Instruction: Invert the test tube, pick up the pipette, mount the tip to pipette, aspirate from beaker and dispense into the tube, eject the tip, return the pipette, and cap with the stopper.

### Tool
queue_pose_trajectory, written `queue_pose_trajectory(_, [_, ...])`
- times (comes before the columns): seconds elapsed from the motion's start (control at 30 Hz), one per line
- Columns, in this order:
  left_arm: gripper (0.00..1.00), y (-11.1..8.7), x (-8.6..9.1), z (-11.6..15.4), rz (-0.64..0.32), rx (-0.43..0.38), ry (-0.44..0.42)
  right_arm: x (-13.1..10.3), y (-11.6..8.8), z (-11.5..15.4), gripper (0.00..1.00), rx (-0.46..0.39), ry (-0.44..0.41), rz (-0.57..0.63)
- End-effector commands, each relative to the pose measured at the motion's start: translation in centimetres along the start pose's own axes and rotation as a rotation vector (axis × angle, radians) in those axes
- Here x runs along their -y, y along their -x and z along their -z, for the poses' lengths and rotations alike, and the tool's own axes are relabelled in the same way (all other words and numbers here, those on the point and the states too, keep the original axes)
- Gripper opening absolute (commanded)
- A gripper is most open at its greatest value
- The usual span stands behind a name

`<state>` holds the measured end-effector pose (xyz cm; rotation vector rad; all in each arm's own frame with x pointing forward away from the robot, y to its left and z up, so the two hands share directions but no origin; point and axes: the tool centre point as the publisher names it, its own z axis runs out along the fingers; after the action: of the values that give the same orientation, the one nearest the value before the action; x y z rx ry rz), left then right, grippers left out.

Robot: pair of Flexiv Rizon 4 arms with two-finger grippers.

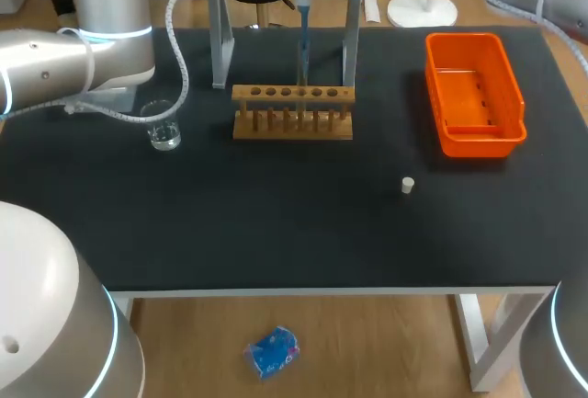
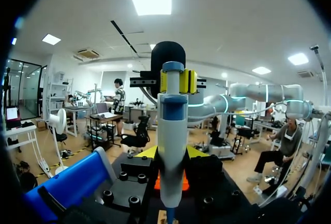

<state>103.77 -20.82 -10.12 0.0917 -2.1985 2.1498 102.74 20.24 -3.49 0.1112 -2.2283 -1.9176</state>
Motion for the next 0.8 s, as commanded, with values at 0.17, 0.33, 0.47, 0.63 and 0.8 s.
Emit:
queue_pose_trajectory(0.17, [0.0, 0.0, 0.3, 0.0, 0.0, 0.001, 0.001, -0.2, 0.0, 0.0, 0.0, 0.002, -0.003, 0.01])
queue_pose_trajectory(0.33, [0.0, 0.0, 0.3, 0.0, 0.0, 0.001, 0.001, -1.0, -0.1, 0.0, 0.0, -0.003, 0.005, 0.032])
queue_pose_trajectory(0.47, [0.0, 0.0, 0.3, 0.0, 0.0, 0.001, 0.001, -1.5, -0.2, 0.2, 0.0, -0.003, 0.015, 0.05])
queue_pose_trajectory(0.63, [0.0, 0.0, 0.3, 0.0, 0.0, 0.001, 0.001, -2.7, -0.7, 0.7, 0.0, -0.004, 0.004, 0.078])
queue_pose_trajectory(0.8, [0.0, 0.0, 0.3, 0.0, 0.0, 0.001, 0.001, -3.8, -1.5, 1.8, 0.0, -0.013, -0.027, 0.097])
